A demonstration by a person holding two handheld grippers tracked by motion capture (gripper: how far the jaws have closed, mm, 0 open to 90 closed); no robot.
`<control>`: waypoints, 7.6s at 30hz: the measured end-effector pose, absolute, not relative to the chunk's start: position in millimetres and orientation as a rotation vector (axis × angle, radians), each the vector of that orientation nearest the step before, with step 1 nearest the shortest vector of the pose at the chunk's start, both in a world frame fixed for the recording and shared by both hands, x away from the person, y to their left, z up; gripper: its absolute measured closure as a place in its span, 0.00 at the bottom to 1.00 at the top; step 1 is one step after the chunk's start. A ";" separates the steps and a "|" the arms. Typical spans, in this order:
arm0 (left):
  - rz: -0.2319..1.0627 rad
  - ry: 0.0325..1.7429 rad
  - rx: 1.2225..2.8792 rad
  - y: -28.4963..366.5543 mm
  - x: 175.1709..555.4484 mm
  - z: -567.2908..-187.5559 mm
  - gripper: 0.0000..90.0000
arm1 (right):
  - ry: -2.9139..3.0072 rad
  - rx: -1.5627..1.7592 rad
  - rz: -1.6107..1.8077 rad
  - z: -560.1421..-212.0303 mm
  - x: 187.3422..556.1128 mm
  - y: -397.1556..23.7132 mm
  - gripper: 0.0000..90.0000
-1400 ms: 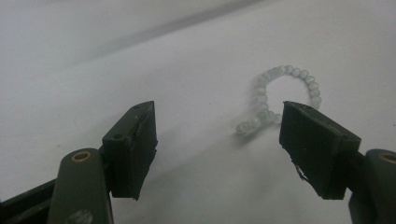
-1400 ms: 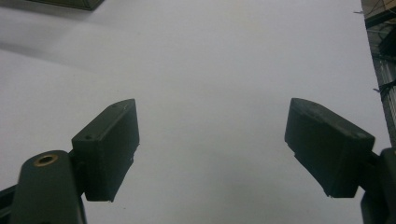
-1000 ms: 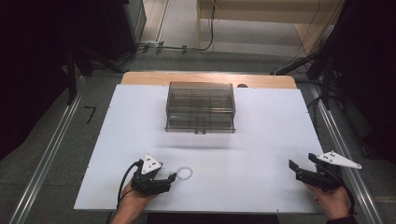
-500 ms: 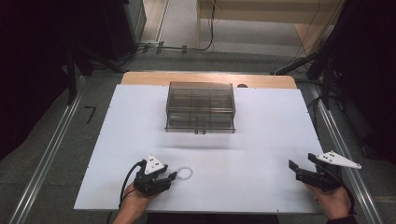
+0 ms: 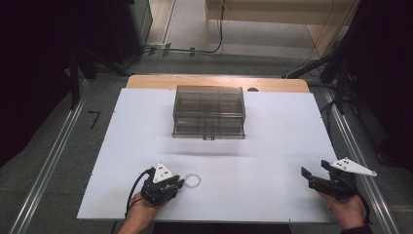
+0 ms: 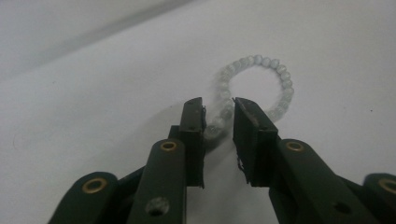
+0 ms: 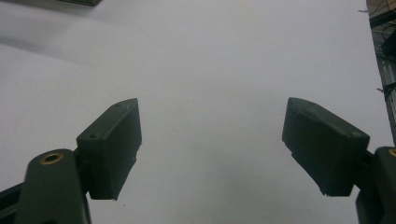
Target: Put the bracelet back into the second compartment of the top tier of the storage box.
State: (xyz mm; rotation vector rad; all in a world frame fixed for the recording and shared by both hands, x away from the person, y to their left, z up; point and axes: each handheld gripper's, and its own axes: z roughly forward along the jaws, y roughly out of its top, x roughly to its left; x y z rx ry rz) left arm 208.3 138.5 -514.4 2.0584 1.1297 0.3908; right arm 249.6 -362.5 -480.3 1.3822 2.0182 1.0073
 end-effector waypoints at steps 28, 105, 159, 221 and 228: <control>0.384 1.102 2.031 136.2 205.1 -506.8 0.95 | 2.018 1.388 1.006 -480.4 249.7 -362.9 0.20; 0.500 0.978 1.678 113.5 232.8 -453.5 0.96 | 2.030 1.407 0.991 -483.9 253.8 -363.2 0.21; 0.551 0.963 1.573 103.3 264.0 -441.1 0.96 | 2.041 1.410 0.986 -485.4 255.7 -363.3 0.21; 0.536 1.062 1.638 85.4 315.3 -460.5 0.96 | 2.052 1.404 0.987 -486.6 257.1 -363.6 0.21; 0.528 1.068 1.648 85.3 316.2 -461.4 0.96 | 2.052 1.406 0.987 -486.7 257.2 -363.6 0.21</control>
